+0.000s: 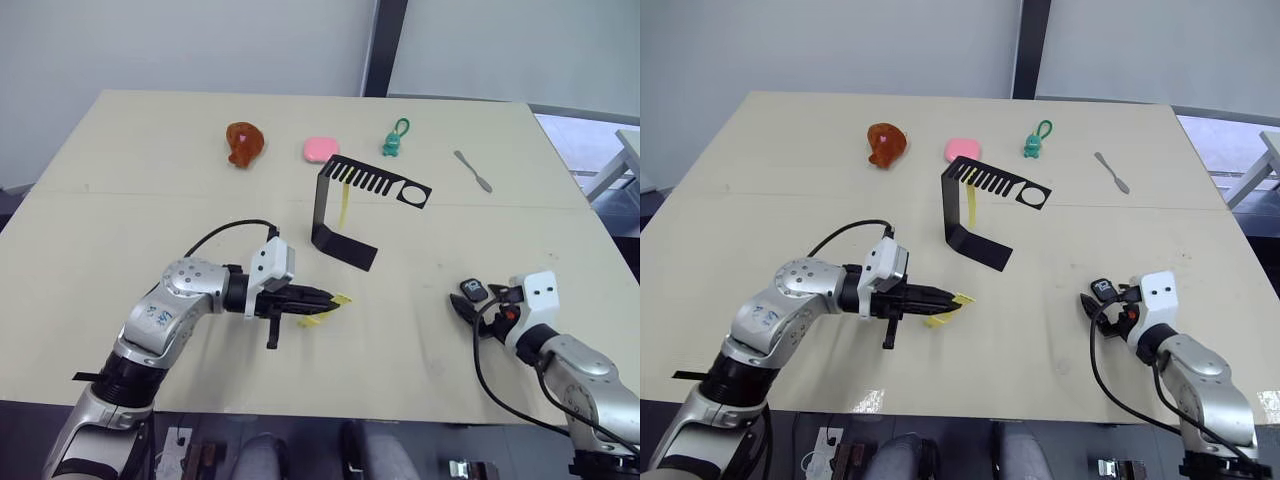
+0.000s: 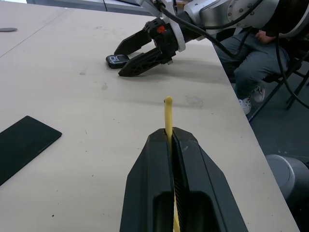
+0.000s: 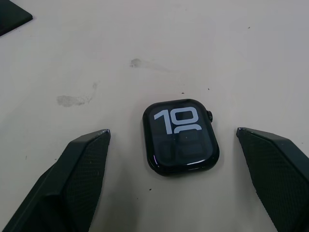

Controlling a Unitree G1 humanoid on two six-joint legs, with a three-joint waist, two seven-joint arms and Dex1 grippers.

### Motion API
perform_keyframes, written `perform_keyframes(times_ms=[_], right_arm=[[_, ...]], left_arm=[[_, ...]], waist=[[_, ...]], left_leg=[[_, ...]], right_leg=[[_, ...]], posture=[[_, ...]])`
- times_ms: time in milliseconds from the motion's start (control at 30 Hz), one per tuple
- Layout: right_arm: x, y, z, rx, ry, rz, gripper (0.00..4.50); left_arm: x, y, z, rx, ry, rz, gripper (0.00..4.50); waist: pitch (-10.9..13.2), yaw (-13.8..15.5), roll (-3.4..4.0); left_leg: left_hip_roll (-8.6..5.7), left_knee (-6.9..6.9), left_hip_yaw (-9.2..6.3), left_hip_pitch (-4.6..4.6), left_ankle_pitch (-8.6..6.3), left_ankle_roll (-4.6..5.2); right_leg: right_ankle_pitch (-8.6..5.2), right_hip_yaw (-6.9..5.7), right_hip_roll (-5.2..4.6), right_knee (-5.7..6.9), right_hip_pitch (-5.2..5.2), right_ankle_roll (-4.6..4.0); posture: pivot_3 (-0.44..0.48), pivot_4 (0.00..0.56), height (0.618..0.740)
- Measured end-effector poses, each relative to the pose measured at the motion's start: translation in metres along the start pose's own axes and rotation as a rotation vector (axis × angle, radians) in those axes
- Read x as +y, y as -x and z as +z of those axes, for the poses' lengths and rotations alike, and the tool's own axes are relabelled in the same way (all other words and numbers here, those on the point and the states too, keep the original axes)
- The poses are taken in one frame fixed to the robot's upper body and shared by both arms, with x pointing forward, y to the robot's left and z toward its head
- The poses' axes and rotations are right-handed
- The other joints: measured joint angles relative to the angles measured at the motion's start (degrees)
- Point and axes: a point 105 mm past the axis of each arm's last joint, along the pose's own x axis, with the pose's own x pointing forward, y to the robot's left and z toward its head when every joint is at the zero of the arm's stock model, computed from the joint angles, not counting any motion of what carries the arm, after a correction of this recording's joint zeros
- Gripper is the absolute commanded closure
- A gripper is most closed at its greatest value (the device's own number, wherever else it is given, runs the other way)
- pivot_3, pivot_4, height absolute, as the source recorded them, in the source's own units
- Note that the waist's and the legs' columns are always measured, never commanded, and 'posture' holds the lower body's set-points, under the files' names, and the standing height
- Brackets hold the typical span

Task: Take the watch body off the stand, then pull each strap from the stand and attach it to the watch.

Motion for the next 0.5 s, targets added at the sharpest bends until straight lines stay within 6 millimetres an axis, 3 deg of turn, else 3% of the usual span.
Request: perform_keyframes(times_ms=[400, 500], right_arm=[[0.0013, 0.0002, -0.0008, -0.003, -0.004, -0.005, 0.06], [0.0006, 0.0002, -0.0006, -0.004, -0.005, -0.009, 0.9]], left_arm=[[-0.0004, -0.0038, 0.0019, -0.02, -0.003, -0.002, 4.5], [-0.0003, -0.004, 0.0019, -0.02, -0.003, -0.002, 4.5]], waist=[[0.0, 0.0, 0.0], [0.0, 0.0, 0.0]], left_leg=[[0.0, 0.01, 0.0, 0.01, 0.0, 0.0], [0.0, 0.01, 0.0, 0.01, 0.0, 0.0]], right_leg=[[0.0, 0.0, 0.01, 0.01, 0.0, 0.0], [0.0, 0.0, 0.01, 0.02, 0.0, 0.0]], posture=[[0.0, 0.15, 0.74], [0.0, 0.15, 0.74]])
